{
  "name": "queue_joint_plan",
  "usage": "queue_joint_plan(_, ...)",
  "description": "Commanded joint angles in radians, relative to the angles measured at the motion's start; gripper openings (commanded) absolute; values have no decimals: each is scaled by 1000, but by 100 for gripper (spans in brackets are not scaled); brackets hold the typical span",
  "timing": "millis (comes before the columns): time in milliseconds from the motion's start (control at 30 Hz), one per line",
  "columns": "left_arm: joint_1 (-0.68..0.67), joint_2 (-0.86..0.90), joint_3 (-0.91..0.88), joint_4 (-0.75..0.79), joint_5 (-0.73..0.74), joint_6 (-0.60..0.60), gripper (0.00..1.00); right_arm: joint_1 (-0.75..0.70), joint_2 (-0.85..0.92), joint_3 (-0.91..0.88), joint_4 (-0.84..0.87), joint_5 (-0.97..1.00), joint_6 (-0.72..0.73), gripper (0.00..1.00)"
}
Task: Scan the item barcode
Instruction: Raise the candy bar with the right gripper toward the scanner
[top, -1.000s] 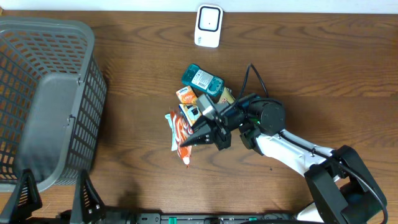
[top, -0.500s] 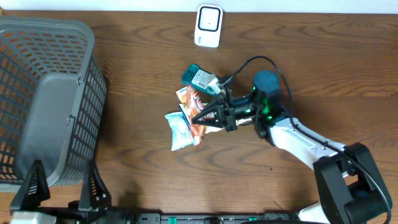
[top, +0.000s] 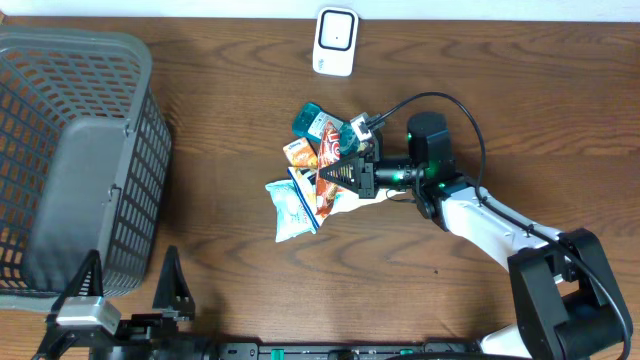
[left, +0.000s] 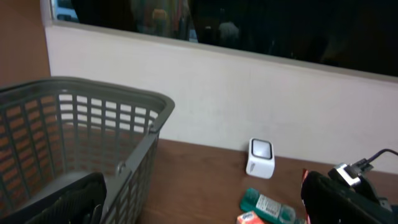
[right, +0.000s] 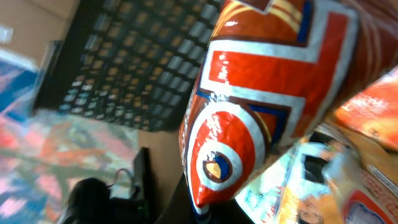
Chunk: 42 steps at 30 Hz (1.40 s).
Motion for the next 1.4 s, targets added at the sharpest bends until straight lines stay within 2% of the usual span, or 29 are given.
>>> queue_joint_plan(0,-1,-2,-10,-8,-5,16,98,46,-9,12,-50,97,-53,1)
queue_joint_plan(233,-1,-2,-28,-8,-5,16,98,82,-29,24,-149,194,-52,1)
queue_joint_plan(467,-1,-2,-33,-8,-5,16,98,82,-108,90,-453,351,-103,1)
queue_joint_plan(667,-1,-2,-34,-8,-5,16,98,120,-239,166,-717,644,-123,2)
queue_joint_plan(833,-1,-2,-36,-8,-5,16,98,158,-283,211,-840,796,-122,2)
queue_joint_plan(1233,-1,-2,-36,-8,-5,16,98,158,-283,223,-879,1005,-146,1)
queue_joint_plan(1367,-1,-2,-36,-8,-5,16,98,158,-275,224,-770,1037,-181,1)
